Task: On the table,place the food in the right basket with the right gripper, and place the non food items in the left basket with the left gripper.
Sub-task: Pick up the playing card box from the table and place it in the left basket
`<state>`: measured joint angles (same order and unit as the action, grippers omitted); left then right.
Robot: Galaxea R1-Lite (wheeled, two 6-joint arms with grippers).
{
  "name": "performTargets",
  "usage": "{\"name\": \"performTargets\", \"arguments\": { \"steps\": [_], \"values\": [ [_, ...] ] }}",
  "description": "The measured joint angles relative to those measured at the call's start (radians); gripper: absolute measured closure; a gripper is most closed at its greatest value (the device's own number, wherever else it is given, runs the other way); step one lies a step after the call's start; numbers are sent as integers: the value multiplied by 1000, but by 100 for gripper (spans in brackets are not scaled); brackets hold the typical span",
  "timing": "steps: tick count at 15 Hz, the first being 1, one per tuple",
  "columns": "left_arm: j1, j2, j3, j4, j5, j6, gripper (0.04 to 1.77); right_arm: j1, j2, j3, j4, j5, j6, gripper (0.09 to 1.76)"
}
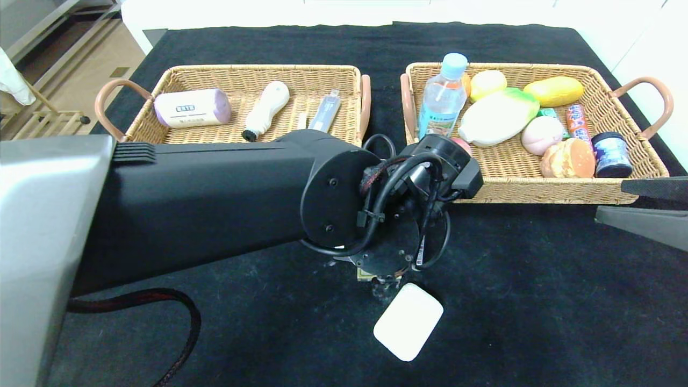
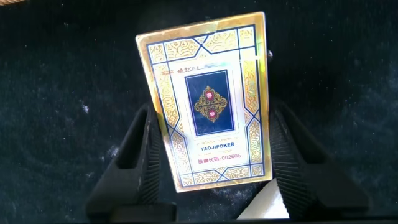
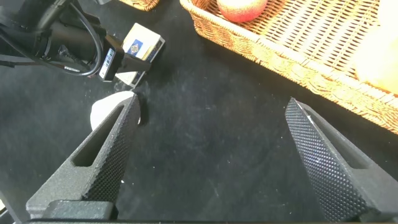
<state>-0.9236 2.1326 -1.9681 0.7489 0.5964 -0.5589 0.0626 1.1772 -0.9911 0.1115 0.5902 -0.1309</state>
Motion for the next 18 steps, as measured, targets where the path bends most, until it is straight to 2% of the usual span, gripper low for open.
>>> {"name": "performTargets", "arguments": {
  "steps": [13, 18],
  "values": [
    [1, -23, 13, 4, 1, 4, 78, -4, 2, 0, 0, 0, 0, 14],
    [-6, -69, 14, 74, -9, 10, 79, -6, 5, 0, 0, 1, 0, 14]
  ]
}}
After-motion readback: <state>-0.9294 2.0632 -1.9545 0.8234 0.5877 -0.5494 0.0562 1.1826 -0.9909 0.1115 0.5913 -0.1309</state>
